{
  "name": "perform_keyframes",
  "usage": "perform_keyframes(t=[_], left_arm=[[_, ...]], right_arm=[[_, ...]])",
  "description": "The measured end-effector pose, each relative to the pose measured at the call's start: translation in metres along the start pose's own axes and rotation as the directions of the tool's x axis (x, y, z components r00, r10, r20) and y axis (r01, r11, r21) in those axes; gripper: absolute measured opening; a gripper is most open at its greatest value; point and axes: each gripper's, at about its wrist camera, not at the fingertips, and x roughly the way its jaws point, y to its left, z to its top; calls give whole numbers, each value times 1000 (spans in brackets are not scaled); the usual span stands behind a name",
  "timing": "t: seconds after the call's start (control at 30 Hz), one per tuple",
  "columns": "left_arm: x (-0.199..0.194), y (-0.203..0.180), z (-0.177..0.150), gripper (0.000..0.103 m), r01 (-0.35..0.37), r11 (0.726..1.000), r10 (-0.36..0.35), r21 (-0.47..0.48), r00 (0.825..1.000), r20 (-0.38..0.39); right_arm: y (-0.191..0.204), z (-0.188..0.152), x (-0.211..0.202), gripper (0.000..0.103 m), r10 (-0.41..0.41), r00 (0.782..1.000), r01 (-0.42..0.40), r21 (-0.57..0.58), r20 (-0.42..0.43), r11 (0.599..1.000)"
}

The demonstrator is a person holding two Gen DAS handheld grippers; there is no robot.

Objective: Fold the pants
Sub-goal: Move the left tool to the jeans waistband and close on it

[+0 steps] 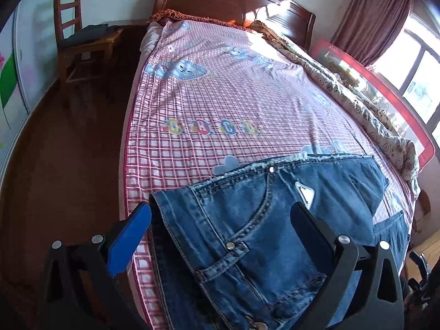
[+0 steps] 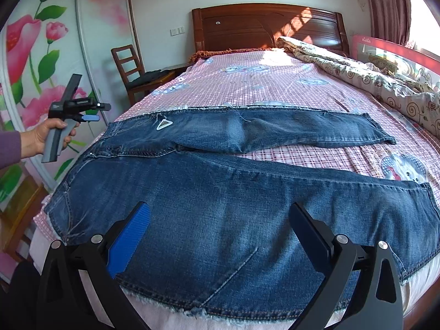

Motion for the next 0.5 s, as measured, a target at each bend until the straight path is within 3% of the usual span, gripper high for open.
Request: perform_keyframes(t=[0.17, 0.33, 0.43, 0.47, 0.5], left_arm=[[28, 30, 9, 101, 9, 1000, -9, -4, 1000, -14], [53, 37, 11, 100, 42, 999, -41, 12, 998, -55], [51, 35, 7, 91, 76, 997, -75, 22, 996, -51], [50, 34, 6, 81, 83, 996, -81, 28, 995, -60], [49, 33, 4, 79, 78, 996, -75, 40, 995, -62]], right_arm=[[11, 12, 21, 100, 22, 999, -22, -1, -30, 1000], [20, 16, 32, 100, 39, 998, -39, 10, -45, 999], [22, 16, 38, 100, 45, 997, -44, 12, -63, 999], [21, 15, 39, 100, 49, 996, -48, 19, -70, 999], [20, 15, 41, 100, 56, 996, -54, 29, -75, 998]])
